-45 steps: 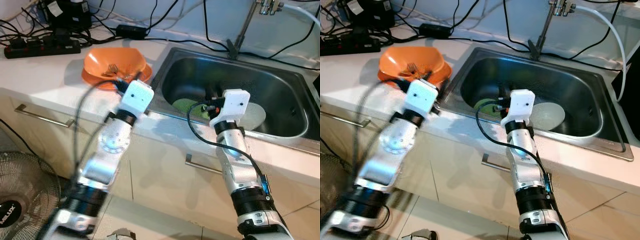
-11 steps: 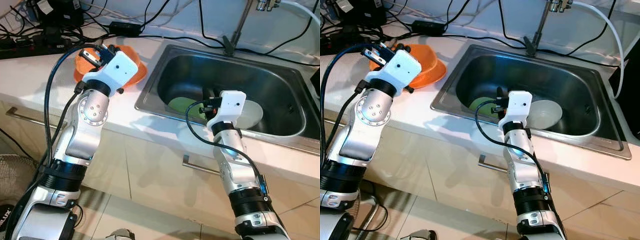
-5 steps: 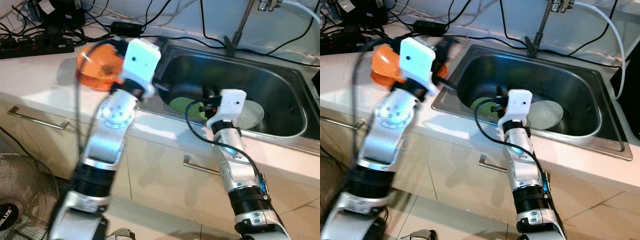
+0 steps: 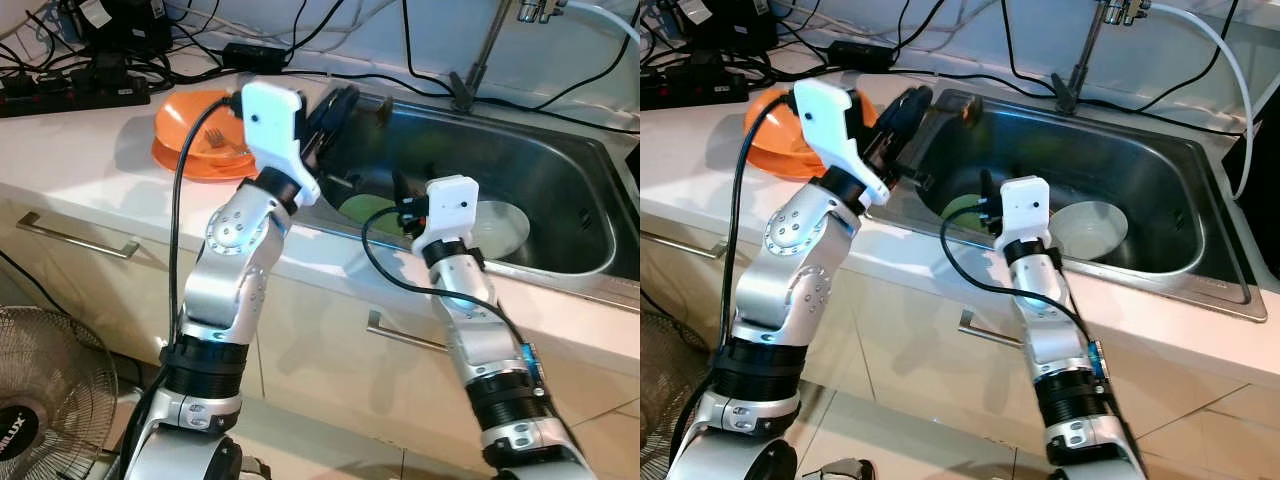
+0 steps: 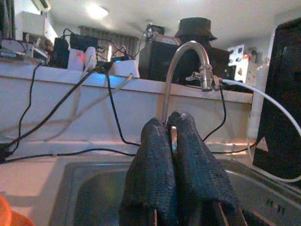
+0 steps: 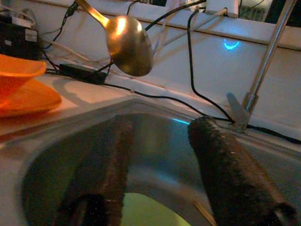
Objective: Kitchen organization
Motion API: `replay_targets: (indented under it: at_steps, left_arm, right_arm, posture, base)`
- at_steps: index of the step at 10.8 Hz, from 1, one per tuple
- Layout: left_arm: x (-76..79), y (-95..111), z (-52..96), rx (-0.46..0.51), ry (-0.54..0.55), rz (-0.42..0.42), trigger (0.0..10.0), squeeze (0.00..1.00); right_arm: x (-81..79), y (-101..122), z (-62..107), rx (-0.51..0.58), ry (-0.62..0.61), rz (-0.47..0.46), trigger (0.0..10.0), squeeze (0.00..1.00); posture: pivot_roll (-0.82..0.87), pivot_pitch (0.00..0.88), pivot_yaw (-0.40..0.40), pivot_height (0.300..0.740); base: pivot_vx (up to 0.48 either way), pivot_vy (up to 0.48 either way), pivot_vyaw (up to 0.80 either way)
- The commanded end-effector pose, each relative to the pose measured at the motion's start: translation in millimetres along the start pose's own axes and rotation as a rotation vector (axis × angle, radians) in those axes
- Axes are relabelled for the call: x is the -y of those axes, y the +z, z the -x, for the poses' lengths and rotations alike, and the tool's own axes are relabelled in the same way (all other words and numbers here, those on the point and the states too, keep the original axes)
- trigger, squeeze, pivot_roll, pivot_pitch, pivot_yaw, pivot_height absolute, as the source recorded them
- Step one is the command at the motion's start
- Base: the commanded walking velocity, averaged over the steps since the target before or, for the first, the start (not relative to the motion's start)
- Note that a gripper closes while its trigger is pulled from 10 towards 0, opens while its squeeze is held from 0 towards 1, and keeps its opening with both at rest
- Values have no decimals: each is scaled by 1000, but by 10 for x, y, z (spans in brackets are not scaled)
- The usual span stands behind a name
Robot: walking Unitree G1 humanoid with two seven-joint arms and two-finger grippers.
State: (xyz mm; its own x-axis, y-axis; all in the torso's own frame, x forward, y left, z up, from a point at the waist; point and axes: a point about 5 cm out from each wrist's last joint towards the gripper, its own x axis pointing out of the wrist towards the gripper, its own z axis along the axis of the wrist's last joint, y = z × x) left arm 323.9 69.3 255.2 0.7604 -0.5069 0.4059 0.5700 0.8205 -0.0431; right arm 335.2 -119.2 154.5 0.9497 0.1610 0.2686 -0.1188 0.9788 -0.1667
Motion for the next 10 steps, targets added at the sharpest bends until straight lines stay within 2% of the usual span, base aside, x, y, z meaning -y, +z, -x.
replay_targets:
  at_steps: [1, 2, 4, 7, 10]
  left_arm:
    - [23, -42, 15, -20, -24, 48, 10000, 0]
    - [34, -64, 33, -37, -45, 92, 10000, 0]
    - [26, -93, 59, -59, -60, 103, 10000, 0]
    - [80, -137, 101, -104, -137, 135, 10000, 0]
    - [118, -171, 118, -130, -167, 146, 10000, 0]
  right_arm:
    - [10, 20, -25, 15, 14, 34, 10000, 0]
    - [19, 25, -33, 21, 18, 64, 10000, 0]
    - [11, 40, -43, 37, 32, 91, 10000, 0]
    - [-96, 60, -43, 52, 58, 61, 10000, 0]
    - [-161, 84, -46, 67, 70, 46, 10000, 0]
  posture:
    - [68, 29, -43, 740]
    - [67, 30, -41, 740]
    - [63, 30, -37, 740]
    - [72, 28, -32, 740]
    - [73, 25, -30, 740]
  base:
    - [0, 0, 0]
    - [0, 0, 0]
    - [0, 0, 0]
    - [0, 0, 0]
    - [0, 0, 0]
